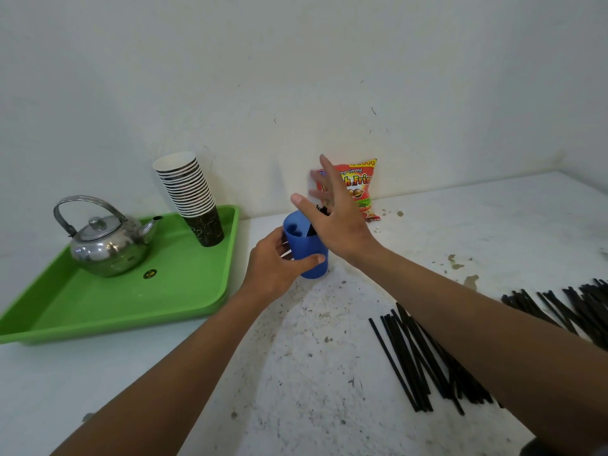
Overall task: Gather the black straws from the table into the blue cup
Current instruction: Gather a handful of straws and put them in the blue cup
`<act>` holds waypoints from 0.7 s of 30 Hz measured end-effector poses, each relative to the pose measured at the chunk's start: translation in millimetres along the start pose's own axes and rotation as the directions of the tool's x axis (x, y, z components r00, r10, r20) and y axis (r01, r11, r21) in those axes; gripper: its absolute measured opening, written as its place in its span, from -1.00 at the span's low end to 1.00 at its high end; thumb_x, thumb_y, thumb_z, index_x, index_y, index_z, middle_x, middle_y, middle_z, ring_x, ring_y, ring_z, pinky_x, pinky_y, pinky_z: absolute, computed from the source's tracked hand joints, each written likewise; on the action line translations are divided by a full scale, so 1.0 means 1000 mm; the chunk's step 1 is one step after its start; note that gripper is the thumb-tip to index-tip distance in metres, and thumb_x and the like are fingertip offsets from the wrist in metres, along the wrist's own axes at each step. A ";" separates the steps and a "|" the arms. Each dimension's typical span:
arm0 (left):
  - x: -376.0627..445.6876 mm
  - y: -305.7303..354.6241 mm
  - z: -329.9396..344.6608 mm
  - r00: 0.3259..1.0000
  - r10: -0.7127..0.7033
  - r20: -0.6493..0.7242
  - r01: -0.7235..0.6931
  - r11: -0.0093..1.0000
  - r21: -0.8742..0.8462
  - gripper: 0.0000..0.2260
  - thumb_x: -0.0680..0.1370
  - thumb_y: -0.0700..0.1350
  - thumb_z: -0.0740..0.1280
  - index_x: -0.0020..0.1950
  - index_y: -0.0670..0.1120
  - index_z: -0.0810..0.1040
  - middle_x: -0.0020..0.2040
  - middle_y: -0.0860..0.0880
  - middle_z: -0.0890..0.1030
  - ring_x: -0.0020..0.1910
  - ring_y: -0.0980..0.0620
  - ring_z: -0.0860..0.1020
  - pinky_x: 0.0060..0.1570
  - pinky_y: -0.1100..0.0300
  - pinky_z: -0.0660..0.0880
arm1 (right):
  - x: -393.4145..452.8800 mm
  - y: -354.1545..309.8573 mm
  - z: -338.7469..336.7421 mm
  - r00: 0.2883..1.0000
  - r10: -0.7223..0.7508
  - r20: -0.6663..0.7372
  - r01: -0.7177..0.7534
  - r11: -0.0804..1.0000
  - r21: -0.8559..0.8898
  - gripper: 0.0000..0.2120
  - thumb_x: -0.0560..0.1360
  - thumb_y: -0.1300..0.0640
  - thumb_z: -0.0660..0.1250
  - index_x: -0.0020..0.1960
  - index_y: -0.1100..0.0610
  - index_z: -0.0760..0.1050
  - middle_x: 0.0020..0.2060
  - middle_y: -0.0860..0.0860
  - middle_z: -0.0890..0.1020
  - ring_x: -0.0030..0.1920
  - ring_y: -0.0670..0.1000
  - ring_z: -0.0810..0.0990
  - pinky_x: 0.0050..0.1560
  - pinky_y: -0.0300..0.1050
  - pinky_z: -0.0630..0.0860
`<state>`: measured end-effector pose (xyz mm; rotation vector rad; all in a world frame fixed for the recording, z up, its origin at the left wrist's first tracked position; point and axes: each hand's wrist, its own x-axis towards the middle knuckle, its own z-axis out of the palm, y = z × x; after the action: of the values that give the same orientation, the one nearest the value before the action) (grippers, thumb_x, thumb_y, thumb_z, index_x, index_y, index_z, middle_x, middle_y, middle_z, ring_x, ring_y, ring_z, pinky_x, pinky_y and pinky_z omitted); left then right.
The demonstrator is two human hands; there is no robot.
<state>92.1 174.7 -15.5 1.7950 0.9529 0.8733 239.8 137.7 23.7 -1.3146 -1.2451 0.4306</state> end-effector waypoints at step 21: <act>-0.064 0.011 0.009 1.000 0.010 0.012 -0.014 0.855 0.518 -0.22 0.60 0.20 0.33 0.67 -0.09 0.06 0.66 -0.07 0.19 0.63 -0.07 0.16 0.56 -0.01 0.19 | -0.089 -0.023 -0.068 0.994 -0.106 0.013 0.093 0.804 -0.588 -0.60 0.65 -0.05 0.22 0.45 0.04 0.44 0.41 -0.01 0.49 0.43 0.00 0.39 0.39 0.13 0.37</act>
<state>73.4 111.9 -19.6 2.2568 1.2597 0.6475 257.2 24.7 20.1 -1.7546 -1.4881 -0.0677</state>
